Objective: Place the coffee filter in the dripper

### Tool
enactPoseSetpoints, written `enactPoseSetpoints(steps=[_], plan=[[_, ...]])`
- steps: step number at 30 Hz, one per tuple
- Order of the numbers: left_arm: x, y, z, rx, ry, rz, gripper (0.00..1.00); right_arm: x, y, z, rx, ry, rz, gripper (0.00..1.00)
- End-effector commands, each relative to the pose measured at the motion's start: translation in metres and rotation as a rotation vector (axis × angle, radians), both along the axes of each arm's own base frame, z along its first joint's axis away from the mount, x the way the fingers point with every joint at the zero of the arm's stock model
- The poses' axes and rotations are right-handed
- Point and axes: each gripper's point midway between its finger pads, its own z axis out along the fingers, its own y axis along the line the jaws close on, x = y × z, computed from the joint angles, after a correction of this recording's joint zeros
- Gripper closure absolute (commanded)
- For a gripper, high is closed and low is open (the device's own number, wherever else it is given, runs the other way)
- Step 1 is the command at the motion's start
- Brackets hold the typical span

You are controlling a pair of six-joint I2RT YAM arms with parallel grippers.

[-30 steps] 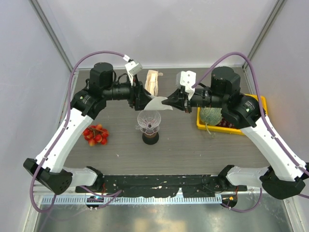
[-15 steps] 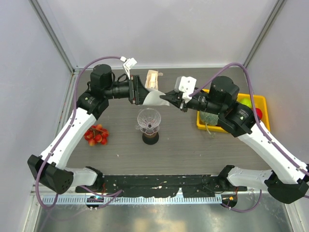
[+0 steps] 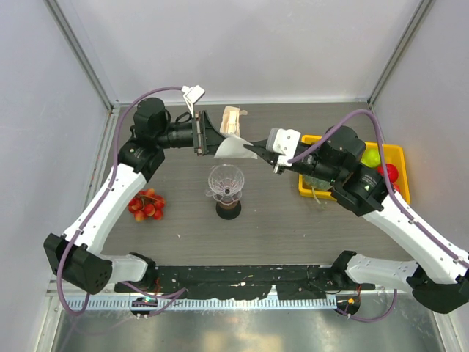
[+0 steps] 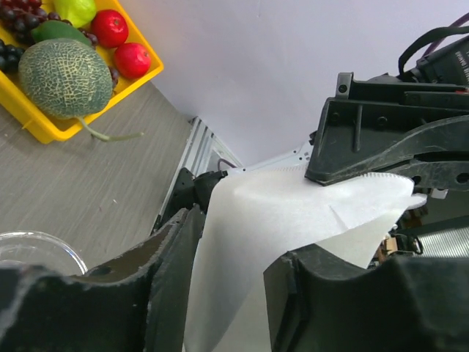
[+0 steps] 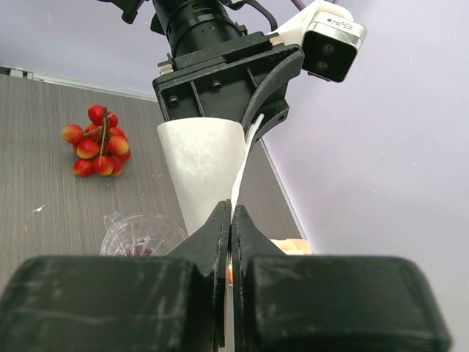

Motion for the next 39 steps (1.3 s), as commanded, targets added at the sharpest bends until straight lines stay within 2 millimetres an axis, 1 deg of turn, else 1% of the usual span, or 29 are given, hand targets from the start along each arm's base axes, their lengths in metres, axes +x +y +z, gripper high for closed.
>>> enactPoseSetpoints(steps=[1, 2, 4, 6, 9, 11, 15, 21, 27, 29, 31, 34, 35, 37, 39], plan=[[-0.002, 0.004, 0.01, -0.045, 0.001, -0.037, 0.58, -0.002, -0.008, 0.024, 0.055, -0.109, -0.027, 0.95], [0.0, 0.006, 0.009, -0.045, 0.01, -0.028, 0.61, -0.003, -0.009, 0.025, 0.057, -0.112, -0.027, 0.95], [0.003, 0.009, 0.007, -0.045, 0.013, -0.012, 0.65, -0.004, -0.012, 0.027, 0.061, -0.115, -0.03, 0.95], [0.003, 0.01, 0.007, -0.046, 0.013, -0.009, 0.71, -0.005, -0.013, 0.026, 0.061, -0.114, -0.031, 0.95], [0.003, 0.01, 0.004, -0.042, 0.016, -0.012, 0.77, -0.002, -0.014, 0.027, 0.066, -0.124, -0.05, 0.95], [0.002, 0.01, 0.002, -0.036, 0.015, -0.014, 0.77, -0.001, -0.016, 0.03, 0.07, -0.137, -0.059, 0.95], [0.001, 0.011, 0.0, -0.028, 0.022, -0.014, 0.71, -0.002, -0.017, 0.03, 0.07, -0.142, -0.063, 0.95], [0.001, 0.013, -0.002, -0.028, 0.028, -0.011, 0.7, -0.005, -0.017, 0.029, 0.064, -0.145, -0.048, 0.95], [0.003, 0.012, 0.009, -0.055, 0.011, -0.014, 0.81, -0.01, -0.009, 0.019, 0.031, -0.126, 0.009, 0.95], [0.002, 0.011, 0.016, -0.074, -0.021, -0.019, 0.89, -0.011, -0.007, 0.015, 0.014, -0.126, 0.022, 0.95], [0.0, 0.012, 0.021, -0.082, -0.042, -0.022, 1.0, -0.01, -0.006, 0.012, -0.002, -0.119, 0.021, 0.95], [-0.001, 0.013, 0.021, -0.083, -0.063, -0.02, 1.0, -0.01, -0.006, 0.004, -0.04, -0.102, 0.026, 0.94], [-0.001, 0.013, 0.021, -0.075, -0.073, -0.013, 1.0, -0.009, -0.006, 0.003, -0.049, -0.099, 0.025, 0.86], [-0.001, 0.015, 0.016, -0.042, -0.085, 0.003, 1.0, -0.009, -0.007, 0.001, -0.067, -0.086, 0.022, 0.73], [0.001, 0.018, 0.011, -0.004, -0.121, 0.033, 1.0, -0.009, -0.009, 0.001, -0.084, -0.078, 0.018, 0.71]])
